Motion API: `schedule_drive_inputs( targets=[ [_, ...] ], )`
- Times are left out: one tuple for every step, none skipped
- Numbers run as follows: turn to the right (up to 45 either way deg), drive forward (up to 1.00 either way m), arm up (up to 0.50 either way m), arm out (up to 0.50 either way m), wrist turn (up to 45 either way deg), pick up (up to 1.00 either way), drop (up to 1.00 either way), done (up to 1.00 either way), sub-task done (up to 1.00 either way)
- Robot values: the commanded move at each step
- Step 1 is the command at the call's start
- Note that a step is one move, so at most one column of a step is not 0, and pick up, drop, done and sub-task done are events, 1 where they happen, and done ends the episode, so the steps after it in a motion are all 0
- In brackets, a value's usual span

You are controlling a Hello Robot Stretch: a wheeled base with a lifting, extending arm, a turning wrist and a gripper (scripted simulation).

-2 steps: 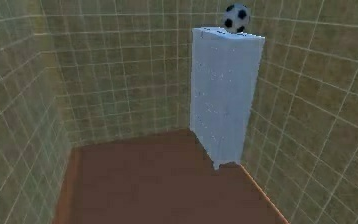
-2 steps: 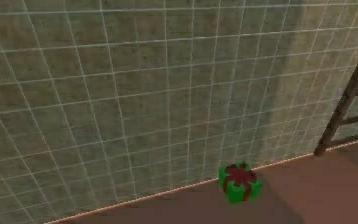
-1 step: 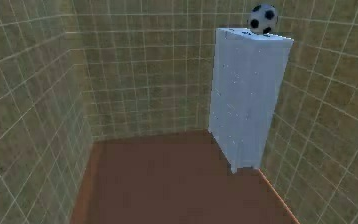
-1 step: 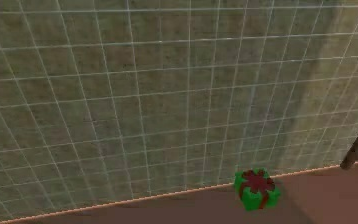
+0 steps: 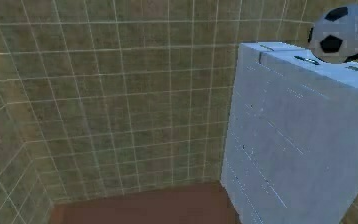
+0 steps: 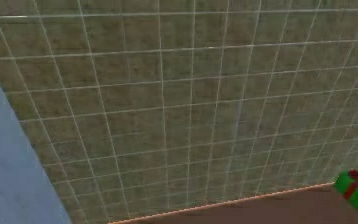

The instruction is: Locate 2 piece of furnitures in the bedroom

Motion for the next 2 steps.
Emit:
schedule_drive_inputs(
  targets=[
    [27.0,0.00,0.00,0.00,0.0,0.00,0.00,0.00,0.00],
    [0.0,0.00,0.00,0.00,0.0,0.00,0.00,1.00,0.00]
  ],
)
